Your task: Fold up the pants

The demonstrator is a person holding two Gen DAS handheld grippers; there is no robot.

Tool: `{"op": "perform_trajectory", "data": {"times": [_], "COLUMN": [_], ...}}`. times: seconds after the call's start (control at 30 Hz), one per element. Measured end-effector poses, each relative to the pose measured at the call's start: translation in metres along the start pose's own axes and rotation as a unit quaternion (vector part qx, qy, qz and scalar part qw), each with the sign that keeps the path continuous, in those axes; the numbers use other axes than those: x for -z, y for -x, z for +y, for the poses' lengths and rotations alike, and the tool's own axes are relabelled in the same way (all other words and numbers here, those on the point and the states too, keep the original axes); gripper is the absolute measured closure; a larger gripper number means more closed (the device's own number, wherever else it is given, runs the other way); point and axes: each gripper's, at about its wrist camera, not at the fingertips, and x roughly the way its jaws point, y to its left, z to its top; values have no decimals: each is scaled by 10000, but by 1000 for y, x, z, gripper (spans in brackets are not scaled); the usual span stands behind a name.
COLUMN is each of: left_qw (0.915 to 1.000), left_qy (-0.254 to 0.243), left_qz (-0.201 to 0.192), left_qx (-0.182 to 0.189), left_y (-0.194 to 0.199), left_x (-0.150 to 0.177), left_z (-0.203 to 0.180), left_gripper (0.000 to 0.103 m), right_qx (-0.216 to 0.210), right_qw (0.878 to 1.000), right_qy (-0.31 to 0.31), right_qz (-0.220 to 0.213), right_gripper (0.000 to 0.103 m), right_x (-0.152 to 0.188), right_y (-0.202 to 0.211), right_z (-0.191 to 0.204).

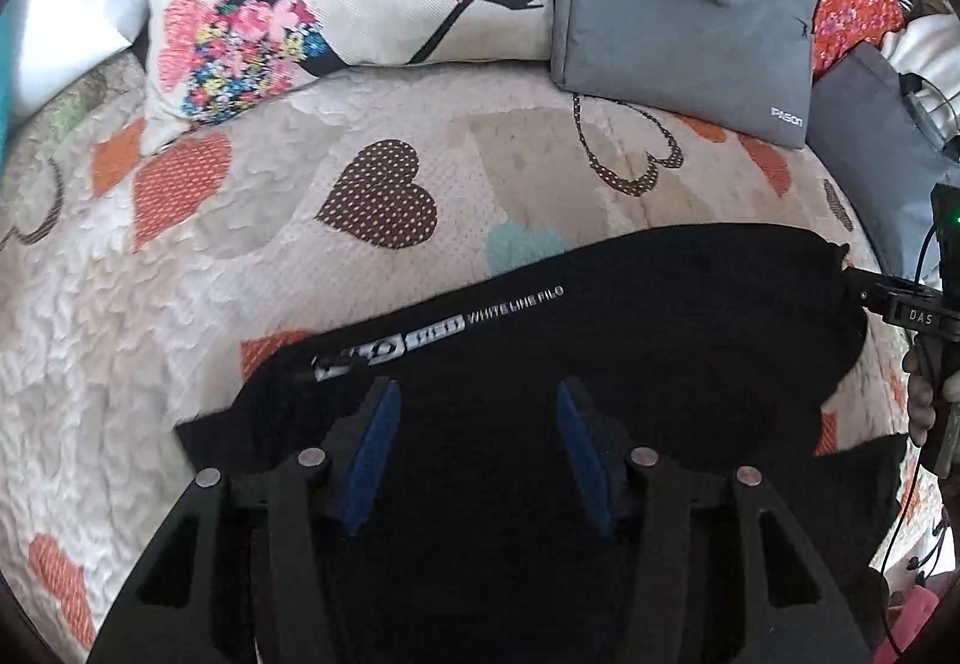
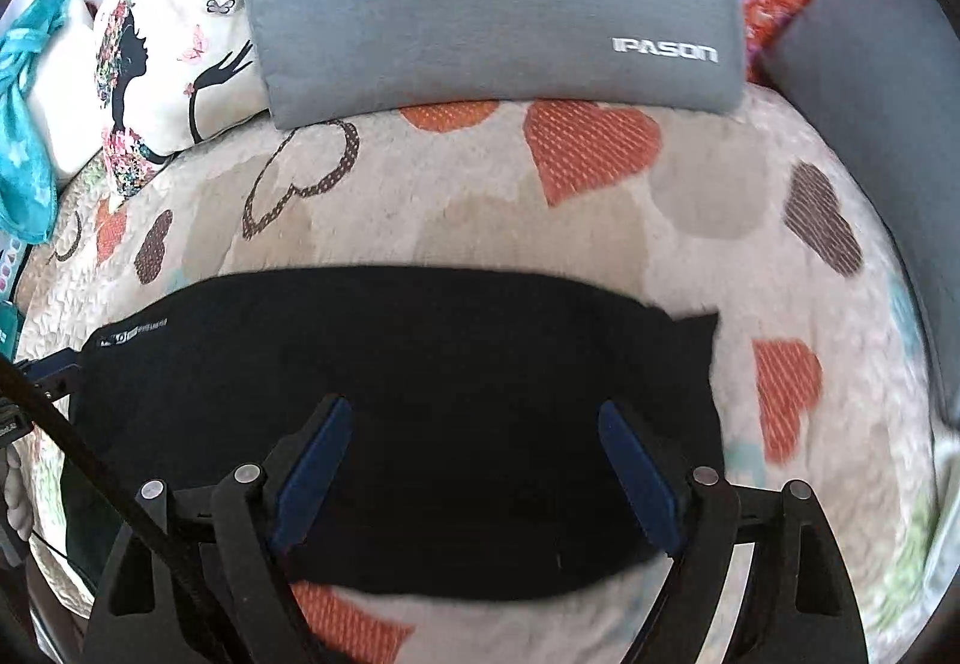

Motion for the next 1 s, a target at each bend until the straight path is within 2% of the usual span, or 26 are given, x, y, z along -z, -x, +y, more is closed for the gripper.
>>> {"op": "perform_trajectory", "data": {"times": [0.23,0.5,0.63,0.77,0.9,1.0], "left_qw": [9999,9996,9990,9972,9935,9919], "left_qy": [73,-147,-261,-535,-932,-1043], "left_qz": [40,213,201,251,239,254], "left_qx": [87,89,295,449,614,679], "left_y": [-21,-48,-62,-78,-86,-89], "left_x": [-17,-29,-40,-50,-56,-57], "left_z": [5,6,6,3,-5,-7], "left_gripper": [50,50,50,50,41,39], "right_qx": [-159,-187,-308,-410,-605,-768], "right_qw": [9998,9988,9982,9976,9968,9953], "right_qy": [54,423,498,564,528,583], "right_qz": [-47,-172,-147,-18,20,38], "right_gripper": [15,15,15,15,12,12], "right_x": [-13,-34,-48,-55,-55,-53], "right_y": [-12,-18,-27,-43,-50,-49], "right_z": [3,6,2,-5,-10,-8]}}
